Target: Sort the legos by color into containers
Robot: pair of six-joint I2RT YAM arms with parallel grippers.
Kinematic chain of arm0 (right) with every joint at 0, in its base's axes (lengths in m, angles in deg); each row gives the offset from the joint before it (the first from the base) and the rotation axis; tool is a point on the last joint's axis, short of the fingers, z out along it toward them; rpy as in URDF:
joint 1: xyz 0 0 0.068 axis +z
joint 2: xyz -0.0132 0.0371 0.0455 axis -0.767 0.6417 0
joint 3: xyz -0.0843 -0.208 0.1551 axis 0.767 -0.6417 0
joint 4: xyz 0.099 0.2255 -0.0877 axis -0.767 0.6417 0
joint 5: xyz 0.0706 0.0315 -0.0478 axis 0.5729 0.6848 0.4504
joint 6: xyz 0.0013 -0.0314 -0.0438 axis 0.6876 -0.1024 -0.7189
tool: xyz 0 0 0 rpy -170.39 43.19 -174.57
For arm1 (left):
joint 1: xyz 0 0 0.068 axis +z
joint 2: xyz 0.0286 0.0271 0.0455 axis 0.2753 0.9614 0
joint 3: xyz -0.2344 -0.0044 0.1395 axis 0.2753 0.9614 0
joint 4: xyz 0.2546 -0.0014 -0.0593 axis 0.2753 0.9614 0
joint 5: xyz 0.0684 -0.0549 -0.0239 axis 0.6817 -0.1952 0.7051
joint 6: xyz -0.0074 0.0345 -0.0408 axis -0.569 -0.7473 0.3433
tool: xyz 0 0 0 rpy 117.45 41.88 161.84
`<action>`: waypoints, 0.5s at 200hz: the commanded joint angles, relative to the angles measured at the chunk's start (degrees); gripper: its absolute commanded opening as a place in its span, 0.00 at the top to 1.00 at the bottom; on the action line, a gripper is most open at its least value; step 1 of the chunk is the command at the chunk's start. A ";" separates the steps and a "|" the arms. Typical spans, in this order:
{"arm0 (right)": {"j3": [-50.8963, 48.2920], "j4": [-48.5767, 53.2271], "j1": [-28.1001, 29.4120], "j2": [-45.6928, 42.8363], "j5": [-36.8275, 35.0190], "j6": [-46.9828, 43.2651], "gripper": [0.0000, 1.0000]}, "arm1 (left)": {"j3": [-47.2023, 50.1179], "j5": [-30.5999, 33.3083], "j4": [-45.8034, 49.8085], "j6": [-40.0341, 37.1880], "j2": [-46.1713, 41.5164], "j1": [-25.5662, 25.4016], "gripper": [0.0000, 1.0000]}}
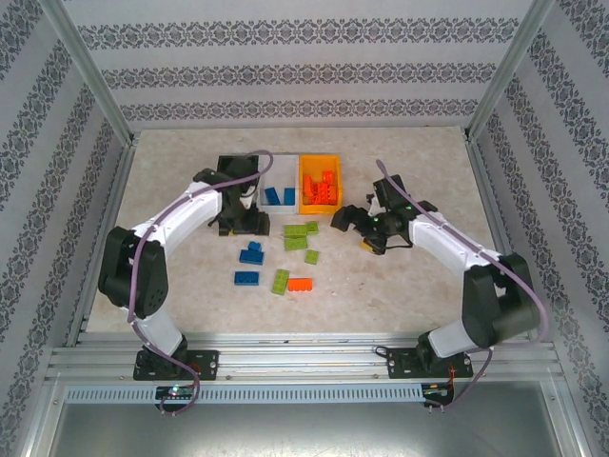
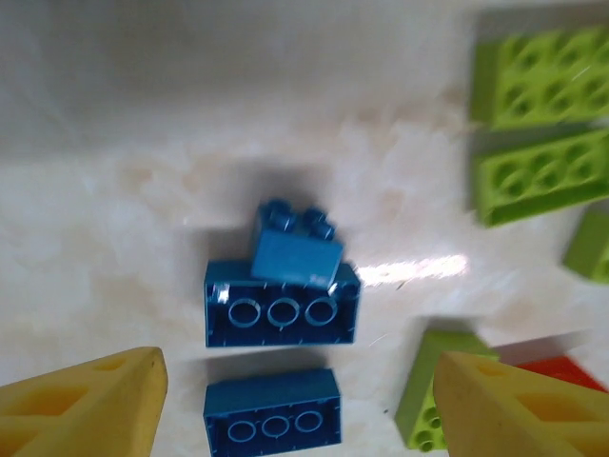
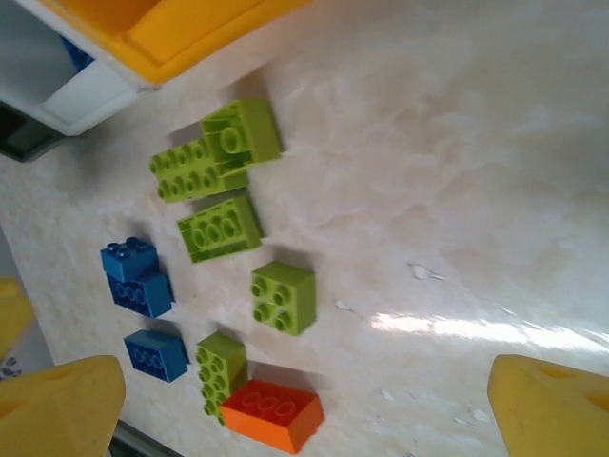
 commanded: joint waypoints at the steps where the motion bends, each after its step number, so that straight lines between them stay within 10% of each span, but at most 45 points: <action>1: 4.28 -0.05 2.18 2.08 1.36 -1.67 0.02 | 2.32 1.16 -3.29 1.27 -0.29 -1.80 0.24; 100: 4.76 1.79 4.80 1.23 -1.59 -0.51 0.02 | -1.82 5.21 -3.60 -7.39 8.87 -3.39 0.32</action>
